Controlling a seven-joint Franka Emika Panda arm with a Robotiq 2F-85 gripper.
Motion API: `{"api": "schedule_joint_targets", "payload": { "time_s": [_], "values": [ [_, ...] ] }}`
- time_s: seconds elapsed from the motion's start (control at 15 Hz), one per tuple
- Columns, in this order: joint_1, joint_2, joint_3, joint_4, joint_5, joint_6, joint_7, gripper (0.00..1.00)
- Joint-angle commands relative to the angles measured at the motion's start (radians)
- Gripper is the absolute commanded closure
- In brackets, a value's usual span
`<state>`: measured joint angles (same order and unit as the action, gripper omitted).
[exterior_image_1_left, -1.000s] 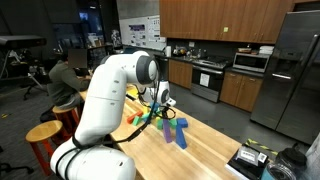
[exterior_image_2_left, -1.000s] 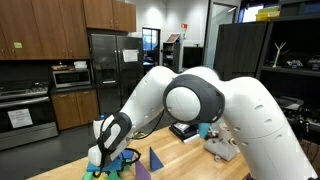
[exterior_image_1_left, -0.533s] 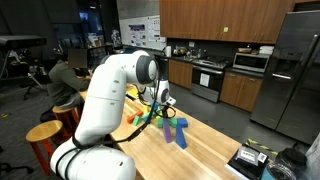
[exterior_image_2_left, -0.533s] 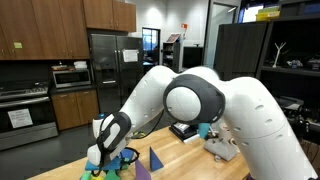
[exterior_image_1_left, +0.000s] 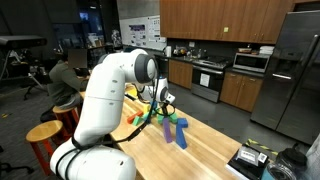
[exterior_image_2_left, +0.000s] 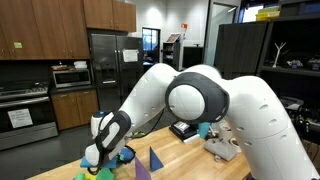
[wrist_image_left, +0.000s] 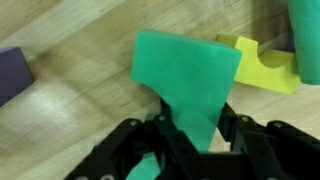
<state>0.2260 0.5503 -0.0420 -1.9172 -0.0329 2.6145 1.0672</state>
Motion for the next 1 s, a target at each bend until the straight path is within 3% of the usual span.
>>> {"api": "schedule_joint_targets", "payload": {
  "time_s": [0.0, 0.73, 0.93],
  "values": [
    [0.015, -0.061, -0.012, -0.06, 0.014, 0.04, 0.007, 0.79],
    [0.046, -0.138, -0.045, -0.169, 0.005, 0.171, 0.08, 0.79],
    [0.027, -0.171, -0.016, -0.216, 0.03, 0.206, 0.047, 0.79]
  ]
}}
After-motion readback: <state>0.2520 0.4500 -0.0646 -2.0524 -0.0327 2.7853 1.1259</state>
